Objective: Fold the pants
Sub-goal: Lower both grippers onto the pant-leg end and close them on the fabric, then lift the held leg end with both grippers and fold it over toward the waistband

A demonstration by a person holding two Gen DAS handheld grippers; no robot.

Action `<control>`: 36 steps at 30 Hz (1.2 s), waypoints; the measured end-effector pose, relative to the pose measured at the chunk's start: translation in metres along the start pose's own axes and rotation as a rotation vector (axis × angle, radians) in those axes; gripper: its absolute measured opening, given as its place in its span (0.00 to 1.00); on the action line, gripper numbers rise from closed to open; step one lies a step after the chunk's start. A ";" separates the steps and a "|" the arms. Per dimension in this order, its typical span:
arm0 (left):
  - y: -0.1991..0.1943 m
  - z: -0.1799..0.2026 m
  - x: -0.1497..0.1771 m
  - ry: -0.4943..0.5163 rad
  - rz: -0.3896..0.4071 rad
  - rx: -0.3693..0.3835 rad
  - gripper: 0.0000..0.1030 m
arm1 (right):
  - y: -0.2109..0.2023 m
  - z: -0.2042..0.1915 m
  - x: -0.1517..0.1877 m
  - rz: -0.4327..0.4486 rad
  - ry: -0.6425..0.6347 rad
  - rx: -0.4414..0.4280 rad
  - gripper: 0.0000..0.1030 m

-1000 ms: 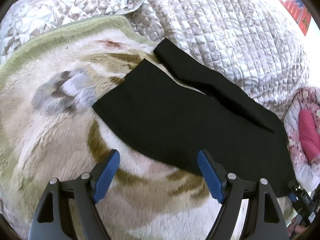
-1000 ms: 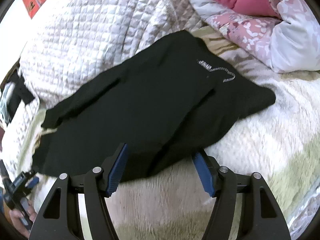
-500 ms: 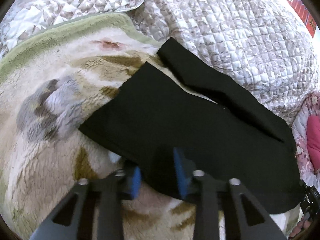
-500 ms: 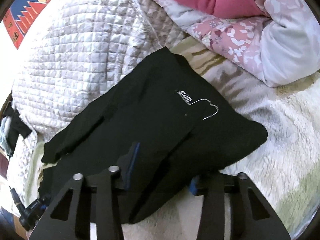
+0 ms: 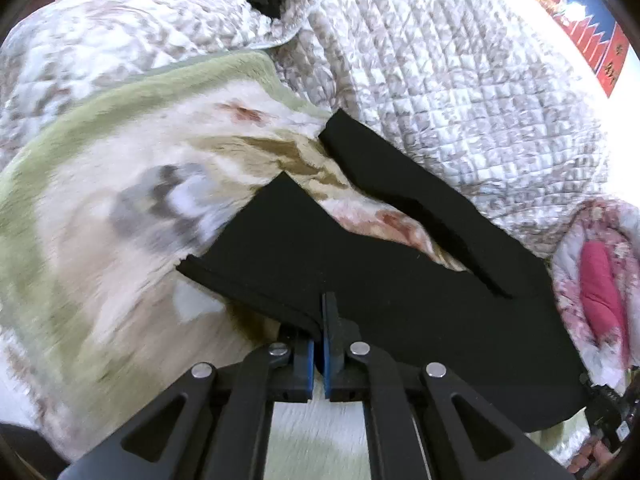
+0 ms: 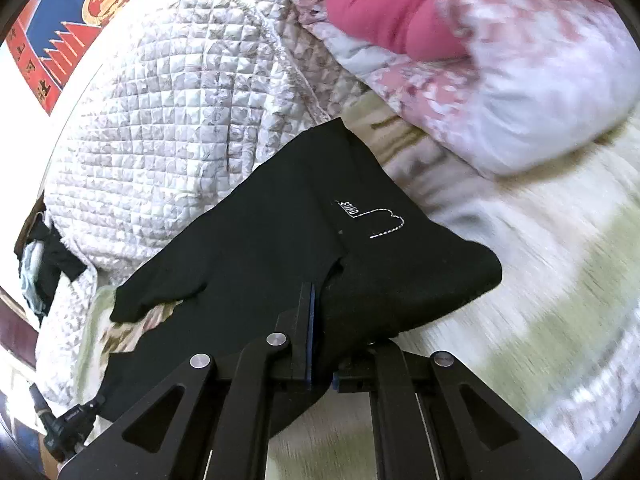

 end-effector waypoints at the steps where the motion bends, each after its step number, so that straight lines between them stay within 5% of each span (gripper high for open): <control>1: -0.007 -0.004 0.002 0.002 0.003 0.001 0.04 | -0.006 0.003 0.006 -0.011 -0.005 0.014 0.05; 5: -0.013 -0.020 0.033 0.049 -0.045 -0.037 0.04 | -0.007 0.032 0.043 -0.097 0.044 0.070 0.05; 8: -0.009 -0.028 0.045 0.031 -0.084 -0.052 0.04 | -0.012 0.031 0.042 -0.072 0.051 0.062 0.05; 12: -0.018 -0.021 0.037 0.070 -0.028 -0.046 0.04 | -0.018 0.031 0.036 -0.054 0.047 0.062 0.05; 17: -0.021 -0.024 0.048 0.077 -0.049 -0.042 0.04 | -0.023 0.042 0.034 -0.045 0.050 0.081 0.03; 26: -0.040 -0.046 0.035 0.014 0.003 -0.094 0.07 | -0.036 0.043 0.033 -0.046 0.055 0.112 0.09; 32: -0.062 -0.074 0.024 -0.008 0.072 -0.224 0.07 | -0.065 0.046 0.018 0.063 0.011 0.217 0.20; 36: -0.061 -0.064 0.005 0.046 0.102 -0.189 0.07 | -0.076 0.044 -0.002 0.153 -0.040 0.251 0.29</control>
Point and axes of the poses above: each gripper's, at about its wrist camera, not at the fingertips, and y roughly the way its jaws point, z to its right, x to its underside, the point moved 8 cm from there along y, roughly the way its jaws point, and after that the axes turned 10 degrees about z, right-handed, at the moved point
